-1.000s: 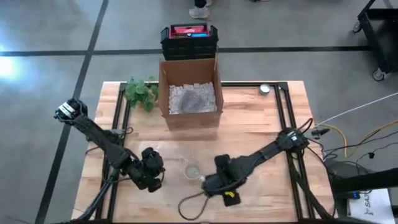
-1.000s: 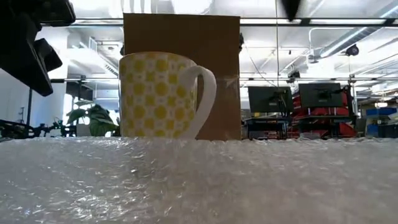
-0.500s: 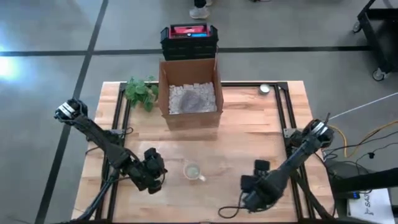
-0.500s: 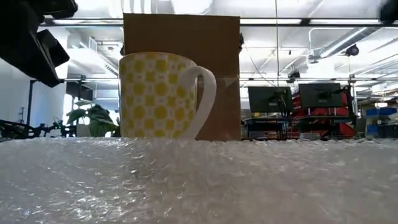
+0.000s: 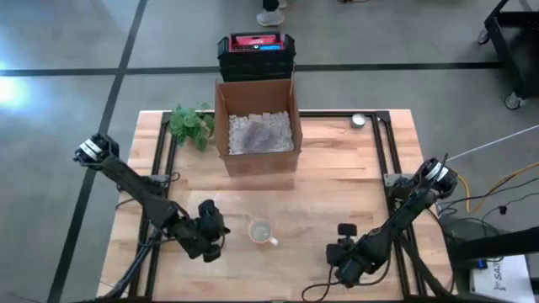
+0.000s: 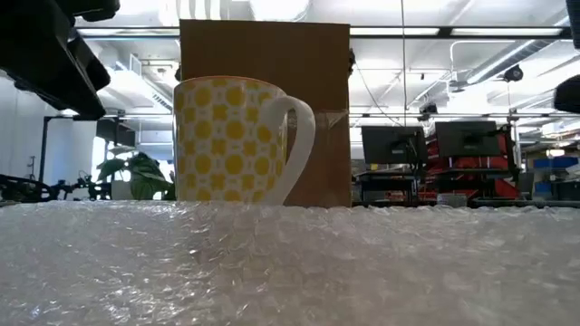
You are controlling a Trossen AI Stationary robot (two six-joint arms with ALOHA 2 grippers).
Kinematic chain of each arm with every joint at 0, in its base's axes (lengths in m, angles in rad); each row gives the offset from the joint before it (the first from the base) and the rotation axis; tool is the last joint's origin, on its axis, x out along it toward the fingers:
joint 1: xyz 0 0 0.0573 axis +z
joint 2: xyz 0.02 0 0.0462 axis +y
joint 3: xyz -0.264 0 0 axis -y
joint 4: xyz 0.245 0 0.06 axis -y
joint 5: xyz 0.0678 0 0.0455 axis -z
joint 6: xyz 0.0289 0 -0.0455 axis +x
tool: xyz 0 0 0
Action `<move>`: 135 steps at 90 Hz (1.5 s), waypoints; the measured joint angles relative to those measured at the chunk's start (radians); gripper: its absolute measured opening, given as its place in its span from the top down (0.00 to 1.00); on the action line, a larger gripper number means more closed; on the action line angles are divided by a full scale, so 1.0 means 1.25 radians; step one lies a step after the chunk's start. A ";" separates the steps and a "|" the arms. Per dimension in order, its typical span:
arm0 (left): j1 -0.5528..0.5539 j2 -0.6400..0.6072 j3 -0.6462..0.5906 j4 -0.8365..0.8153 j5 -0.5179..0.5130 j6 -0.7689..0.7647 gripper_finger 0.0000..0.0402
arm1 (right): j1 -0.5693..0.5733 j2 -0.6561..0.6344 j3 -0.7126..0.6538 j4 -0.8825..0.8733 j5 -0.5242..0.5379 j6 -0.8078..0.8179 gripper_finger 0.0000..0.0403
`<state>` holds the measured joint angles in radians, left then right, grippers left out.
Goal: Wrap mug
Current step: Wrap the yellow mug using the bubble wrap
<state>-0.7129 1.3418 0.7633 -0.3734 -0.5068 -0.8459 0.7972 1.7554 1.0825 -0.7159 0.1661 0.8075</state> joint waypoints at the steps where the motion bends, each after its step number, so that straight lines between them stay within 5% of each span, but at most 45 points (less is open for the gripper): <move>1: 0.000 0.001 0.000 0.000 0.000 0.000 1.00 | -0.002 0.000 0.000 -0.001 0.000 -0.006 0.94; 32: 0.003 0.044 0.000 0.020 0.017 0.000 1.00 | -0.038 -0.020 0.068 -0.168 -0.084 0.048 0.87; 53: 0.003 0.045 0.000 0.026 0.018 0.000 1.00 | 0.014 -0.061 0.076 -0.267 -0.071 0.320 0.67; 82: 0.003 0.045 0.000 0.033 0.019 0.021 1.00 | 0.121 -0.069 -0.076 -0.170 -0.015 0.636 0.42; 110: 0.007 0.046 0.000 0.042 0.019 0.021 1.00 | 0.105 -0.095 -0.195 0.193 0.187 0.558 0.42; 135: 0.010 0.046 0.000 0.056 0.019 0.024 1.00 | 0.049 -0.105 -0.204 0.448 0.258 0.242 0.55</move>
<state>-0.7002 1.3991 0.7631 -0.3037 -0.4828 -0.8158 0.8585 1.6242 0.8271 -0.1563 0.4886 1.1099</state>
